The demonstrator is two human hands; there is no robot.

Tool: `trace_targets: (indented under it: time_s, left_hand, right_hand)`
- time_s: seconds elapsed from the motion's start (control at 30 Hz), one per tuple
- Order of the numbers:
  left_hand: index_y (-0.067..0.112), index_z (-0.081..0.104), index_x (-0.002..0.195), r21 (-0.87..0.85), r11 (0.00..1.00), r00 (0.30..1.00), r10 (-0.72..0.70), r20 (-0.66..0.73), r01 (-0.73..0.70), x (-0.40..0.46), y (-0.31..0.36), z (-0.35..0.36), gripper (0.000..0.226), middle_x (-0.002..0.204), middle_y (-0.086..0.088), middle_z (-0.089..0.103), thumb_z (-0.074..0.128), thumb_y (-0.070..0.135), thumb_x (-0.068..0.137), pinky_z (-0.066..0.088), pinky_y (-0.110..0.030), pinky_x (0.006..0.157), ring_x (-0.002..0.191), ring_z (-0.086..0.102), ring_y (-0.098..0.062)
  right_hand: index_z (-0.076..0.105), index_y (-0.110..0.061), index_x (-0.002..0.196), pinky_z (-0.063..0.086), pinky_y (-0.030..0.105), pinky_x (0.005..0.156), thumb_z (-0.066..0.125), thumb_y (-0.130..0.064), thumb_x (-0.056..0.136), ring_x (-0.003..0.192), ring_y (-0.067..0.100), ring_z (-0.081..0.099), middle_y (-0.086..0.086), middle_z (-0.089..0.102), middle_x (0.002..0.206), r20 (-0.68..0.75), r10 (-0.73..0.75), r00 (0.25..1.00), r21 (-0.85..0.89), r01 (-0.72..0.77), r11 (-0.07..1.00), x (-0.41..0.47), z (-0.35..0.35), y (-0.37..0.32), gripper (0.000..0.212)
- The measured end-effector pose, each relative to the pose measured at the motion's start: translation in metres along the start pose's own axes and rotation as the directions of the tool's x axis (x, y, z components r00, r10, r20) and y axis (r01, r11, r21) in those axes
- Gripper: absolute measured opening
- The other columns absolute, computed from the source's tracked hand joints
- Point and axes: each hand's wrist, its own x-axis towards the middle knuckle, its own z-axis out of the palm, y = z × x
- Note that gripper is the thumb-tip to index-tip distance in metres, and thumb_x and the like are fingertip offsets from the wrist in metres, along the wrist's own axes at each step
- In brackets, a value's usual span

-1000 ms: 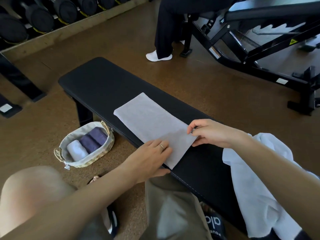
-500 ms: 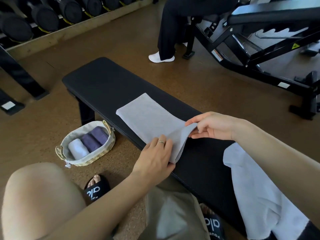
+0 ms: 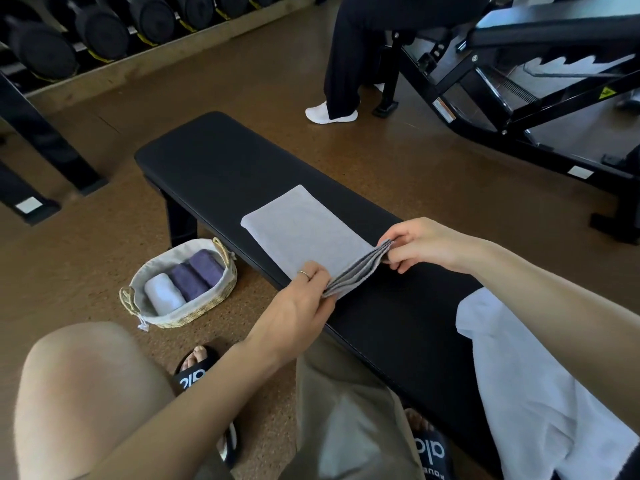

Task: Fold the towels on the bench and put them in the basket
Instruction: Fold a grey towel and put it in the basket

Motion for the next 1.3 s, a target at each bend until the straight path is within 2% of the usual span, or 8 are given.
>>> trace_targets:
  time_s: [0.2,0.47,0.6,0.67,0.83,0.97,1.17,1.3]
  left_hand:
    - [0.032,0.03,0.143,-0.027,0.998,0.998,-0.063,0.027,0.064,-0.004,-0.003,-0.003,0.046,0.133,-0.002,0.057,0.043,0.008,0.105,0.05,-0.042,0.088,0.108,0.059,-0.026]
    - [0.026,0.051,0.127,-0.085,0.99,0.994,-0.112,-0.006,0.111,-0.002,-0.012,-0.004,0.048,0.127,0.007,0.053,0.04,-0.004,0.091,0.047,-0.039,0.095,0.111,0.054,-0.018]
    - [0.022,0.053,0.11,-0.082,0.986,0.983,-0.152,-0.098,0.145,0.003,-0.002,-0.001,0.011,0.101,0.008,0.057,0.048,0.026,0.1,0.048,-0.035,0.076,0.085,0.054,-0.013]
    - [0.023,0.048,0.102,-0.001,0.981,0.975,-0.194,-0.108,0.195,0.007,0.004,0.002,0.021,0.085,0.011,0.052,0.06,0.039,0.097,0.043,-0.032,0.062,0.072,0.051,-0.014]
    - [0.02,0.042,0.093,-0.135,0.939,0.934,-0.333,-0.128,0.316,0.012,-0.007,0.009,0.022,0.062,0.006,0.049,0.059,0.032,0.101,0.039,-0.029,0.052,0.056,0.046,-0.01]
    - [0.016,0.041,0.097,-0.256,0.876,0.896,-0.438,-0.069,0.409,0.018,-0.015,0.001,0.015,0.07,0.003,0.052,0.049,0.025,0.106,0.036,-0.02,0.05,0.055,0.045,-0.007]
    - [0.017,0.03,0.099,0.083,0.92,0.923,-0.385,0.02,0.382,0.026,-0.012,0.001,0.013,0.07,-0.003,0.055,0.032,0.025,0.109,0.041,-0.039,0.054,0.06,0.057,-0.027]
    - [0.021,0.027,0.101,0.38,0.872,0.94,-0.341,0.019,0.309,0.028,-0.015,0.0,0.01,0.077,0.002,0.055,0.031,0.028,0.108,0.033,-0.037,0.055,0.063,0.052,-0.026]
  right_hand:
    - [0.075,-0.018,0.102,0.042,0.028,0.064,0.07,-0.017,0.094,0.067,0.011,0.052,0.004,0.061,0.085,-0.091,-0.06,0.994,-0.019,0.058,0.998,0.007,0.005,0.004,0.009]
    - [0.061,-0.002,0.092,0.026,0.026,0.054,0.067,-0.028,0.097,0.058,0.011,0.032,0.0,0.04,0.068,-0.107,-0.065,0.992,0.142,0.08,0.987,0.023,0.022,0.007,0.027]
    - [0.06,-0.016,0.079,0.035,0.029,0.064,0.062,-0.038,0.1,0.063,0.007,0.045,-0.006,0.05,0.068,-0.198,-0.116,0.973,-0.112,0.095,0.989,0.032,0.031,0.004,0.031]
    - [0.058,-0.019,0.076,0.035,0.029,0.064,0.059,-0.039,0.101,0.063,0.008,0.047,-0.006,0.051,0.068,-0.233,-0.15,0.961,-0.231,0.095,0.968,0.036,0.036,0.004,0.032]
    - [0.052,-0.02,0.08,0.038,0.031,0.059,0.051,-0.04,0.104,0.064,0.014,0.052,-0.001,0.055,0.072,-0.338,-0.187,0.922,-0.357,0.058,0.932,0.04,0.051,0.007,0.032]
    - [0.043,-0.02,0.078,0.036,0.035,0.056,0.045,-0.041,0.106,0.059,0.018,0.051,0.0,0.055,0.068,-0.42,-0.232,0.877,-0.457,0.016,0.889,0.04,0.064,0.006,0.035]
    - [0.043,-0.021,0.083,0.039,0.032,0.053,0.043,-0.039,0.106,0.057,0.014,0.055,-0.004,0.056,0.068,-0.491,-0.293,0.82,-0.597,-0.073,0.799,0.046,0.078,0.009,0.03]
    - [0.041,-0.021,0.098,0.039,0.028,0.049,0.044,-0.039,0.107,0.057,0.012,0.057,-0.005,0.057,0.072,-0.521,-0.27,0.809,-0.607,-0.129,0.784,0.048,0.082,0.005,0.02]
